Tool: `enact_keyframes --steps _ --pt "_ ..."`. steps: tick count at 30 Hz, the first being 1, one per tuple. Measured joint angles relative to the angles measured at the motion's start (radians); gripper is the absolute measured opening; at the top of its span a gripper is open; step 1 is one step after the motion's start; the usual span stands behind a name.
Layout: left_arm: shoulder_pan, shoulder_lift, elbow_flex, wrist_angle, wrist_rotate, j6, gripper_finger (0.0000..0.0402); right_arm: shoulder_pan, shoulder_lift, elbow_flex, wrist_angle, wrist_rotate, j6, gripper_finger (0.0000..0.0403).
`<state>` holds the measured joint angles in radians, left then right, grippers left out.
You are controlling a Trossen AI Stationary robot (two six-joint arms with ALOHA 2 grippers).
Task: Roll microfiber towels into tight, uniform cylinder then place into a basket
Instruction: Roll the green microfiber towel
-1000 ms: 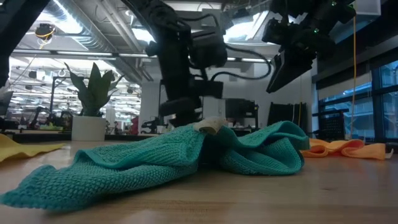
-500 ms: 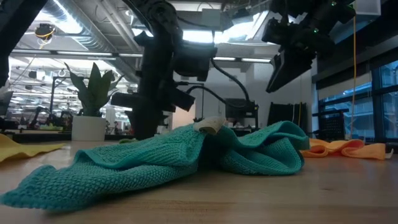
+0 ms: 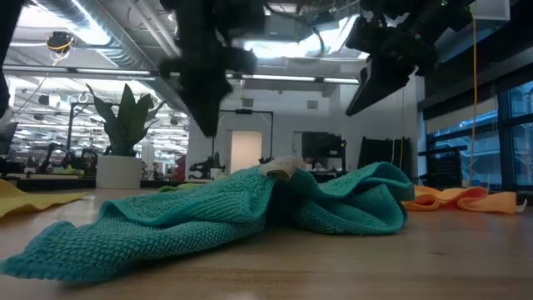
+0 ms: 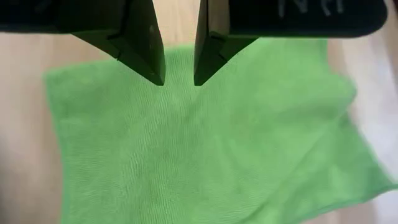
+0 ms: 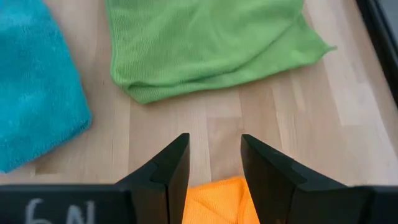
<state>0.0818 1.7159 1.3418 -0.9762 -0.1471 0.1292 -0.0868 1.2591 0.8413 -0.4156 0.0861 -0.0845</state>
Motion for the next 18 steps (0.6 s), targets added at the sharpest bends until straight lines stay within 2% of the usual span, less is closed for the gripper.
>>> enact_keyframes --steps 3,7,10,14,18 --pt "-0.005 -0.071 0.0 -0.034 -0.001 -0.052 0.0078 0.0 0.004 0.0 0.047 -0.001 -0.023 0.0145" --pt "-0.036 -0.152 0.001 -0.065 -0.04 -0.111 0.0078 -0.013 0.037 0.0 0.206 -0.009 -0.04 0.0145" --pt "-0.069 -0.201 0.001 -0.093 -0.076 -0.157 0.0078 -0.042 0.09 0.001 0.31 -0.073 -0.043 0.0145" --pt "-0.115 -0.25 0.001 -0.104 -0.08 -0.217 0.0078 -0.098 0.194 0.054 0.331 -0.161 -0.004 0.0145" --pt "-0.157 -0.266 0.002 -0.106 -0.091 -0.235 0.0078 -0.15 0.325 0.157 0.3 -0.168 0.001 0.0145"
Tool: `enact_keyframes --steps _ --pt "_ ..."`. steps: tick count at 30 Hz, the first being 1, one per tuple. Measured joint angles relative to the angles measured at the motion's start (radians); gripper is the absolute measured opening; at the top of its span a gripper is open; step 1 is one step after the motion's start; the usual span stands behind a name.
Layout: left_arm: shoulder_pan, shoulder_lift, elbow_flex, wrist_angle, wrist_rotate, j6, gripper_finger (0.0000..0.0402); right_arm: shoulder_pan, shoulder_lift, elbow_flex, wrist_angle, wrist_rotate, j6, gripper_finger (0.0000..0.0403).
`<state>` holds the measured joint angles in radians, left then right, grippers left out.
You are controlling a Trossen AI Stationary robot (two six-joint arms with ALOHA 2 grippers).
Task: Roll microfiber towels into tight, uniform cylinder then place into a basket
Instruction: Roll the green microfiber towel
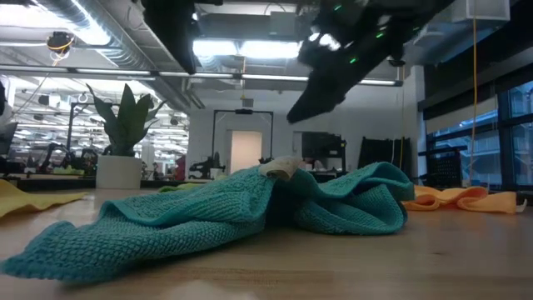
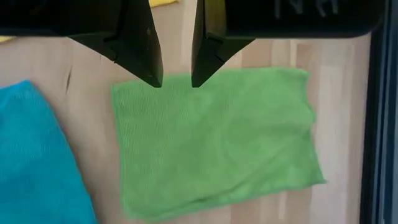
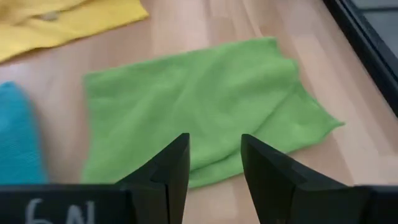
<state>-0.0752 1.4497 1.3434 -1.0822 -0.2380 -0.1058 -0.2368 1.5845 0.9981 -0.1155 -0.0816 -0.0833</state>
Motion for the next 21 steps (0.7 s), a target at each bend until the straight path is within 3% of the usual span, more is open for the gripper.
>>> enact_keyframes --steps 11,21 --pt "-0.059 -0.004 0.0 -0.038 -0.046 -0.054 0.0078 -0.08 0.339 0.35 -0.287 -0.188 0.004 0.0145" --pt "-0.059 -0.004 0.0 -0.066 -0.094 -0.071 0.0078 -0.138 0.434 0.418 -0.332 -0.228 0.134 0.0145"
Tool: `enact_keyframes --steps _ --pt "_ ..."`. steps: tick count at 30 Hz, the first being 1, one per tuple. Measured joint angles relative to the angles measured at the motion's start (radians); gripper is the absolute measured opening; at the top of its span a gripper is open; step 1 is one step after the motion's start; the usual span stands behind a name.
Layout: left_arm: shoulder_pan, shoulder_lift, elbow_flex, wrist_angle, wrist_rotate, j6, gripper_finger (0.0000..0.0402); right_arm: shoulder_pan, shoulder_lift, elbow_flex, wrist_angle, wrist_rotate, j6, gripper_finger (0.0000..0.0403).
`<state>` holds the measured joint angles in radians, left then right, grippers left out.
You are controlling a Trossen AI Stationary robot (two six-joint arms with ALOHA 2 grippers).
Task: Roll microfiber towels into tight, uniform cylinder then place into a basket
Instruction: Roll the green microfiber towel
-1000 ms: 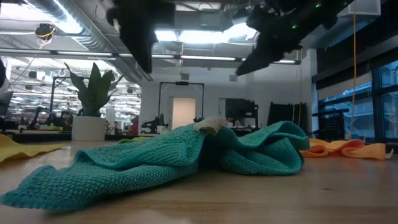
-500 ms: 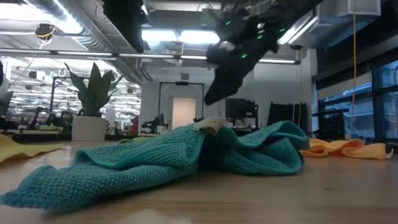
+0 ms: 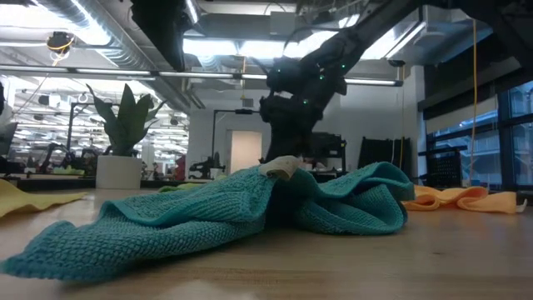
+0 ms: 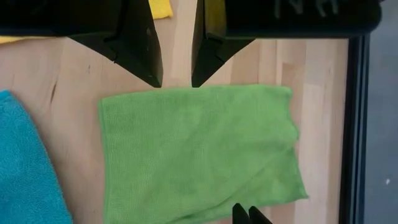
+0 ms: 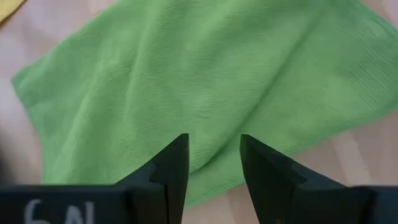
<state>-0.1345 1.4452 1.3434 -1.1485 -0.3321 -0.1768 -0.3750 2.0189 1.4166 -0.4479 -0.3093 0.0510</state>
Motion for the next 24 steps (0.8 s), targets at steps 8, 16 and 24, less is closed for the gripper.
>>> enact_keyframes --steps 8,16,24 --pt "0.0 0.0 0.0 -0.003 -0.001 0.0 0.0078 0.002 0.0 0.0 -0.019 -0.022 0.027 0.0145" --pt "0.0 0.0 0.0 -0.003 -0.001 0.0 0.0078 0.031 0.02 0.0 -0.016 -0.009 0.025 0.0145" --pt "0.0 0.0 0.0 -0.004 -0.001 0.0 0.0078 0.046 0.057 0.0 -0.017 -0.007 0.025 0.0145"
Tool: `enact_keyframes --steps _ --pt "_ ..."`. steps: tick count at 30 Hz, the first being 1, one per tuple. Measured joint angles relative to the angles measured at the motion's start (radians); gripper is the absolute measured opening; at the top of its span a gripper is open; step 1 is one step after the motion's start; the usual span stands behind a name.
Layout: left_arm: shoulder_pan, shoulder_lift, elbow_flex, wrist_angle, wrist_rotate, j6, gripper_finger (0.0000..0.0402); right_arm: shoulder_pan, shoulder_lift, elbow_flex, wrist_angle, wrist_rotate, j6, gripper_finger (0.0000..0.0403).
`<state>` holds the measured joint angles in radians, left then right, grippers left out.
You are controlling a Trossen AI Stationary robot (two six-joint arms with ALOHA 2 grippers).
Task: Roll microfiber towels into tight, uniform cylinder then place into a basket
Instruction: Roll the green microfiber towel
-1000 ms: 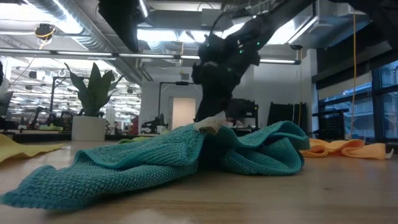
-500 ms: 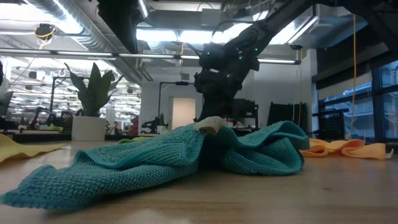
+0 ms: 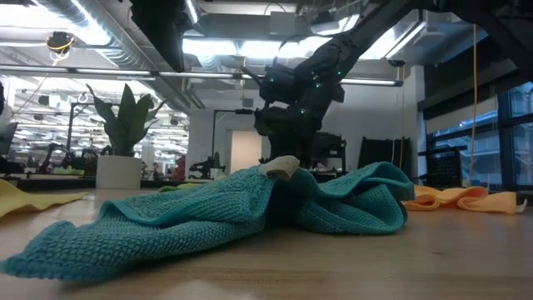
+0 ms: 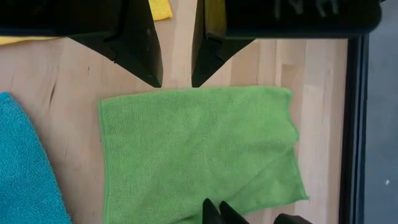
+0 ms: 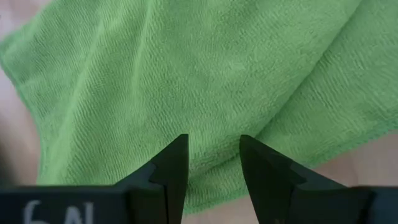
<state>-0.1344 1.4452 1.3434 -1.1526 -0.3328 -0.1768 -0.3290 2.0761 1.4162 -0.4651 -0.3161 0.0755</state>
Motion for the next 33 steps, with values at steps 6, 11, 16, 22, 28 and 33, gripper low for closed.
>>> enact_keyframes --steps 6,11,16,22,28,33 --pt "0.0 0.0 0.0 0.0 0.0 -0.001 0.0078 0.0 0.005 0.0 -0.007 0.031 0.038 0.0145" --pt "0.0 0.0 0.0 0.0 0.0 -0.004 0.0078 0.003 0.016 -0.001 -0.019 0.029 0.031 0.0145" --pt "0.0 0.0 0.0 0.0 0.001 -0.004 0.0078 0.008 0.017 -0.001 -0.018 -0.062 0.004 0.0145" --pt "0.0 0.0 0.0 0.0 0.001 -0.005 0.0078 0.007 0.017 -0.001 0.027 -0.094 -0.028 0.0145" --pt "0.0 0.0 0.0 0.0 0.001 -0.005 0.0078 -0.001 0.017 -0.001 0.102 -0.097 -0.031 0.0145" --pt "0.0 0.0 0.0 0.0 0.001 -0.008 0.0078 -0.019 0.017 -0.001 0.11 -0.097 -0.035 0.0145"
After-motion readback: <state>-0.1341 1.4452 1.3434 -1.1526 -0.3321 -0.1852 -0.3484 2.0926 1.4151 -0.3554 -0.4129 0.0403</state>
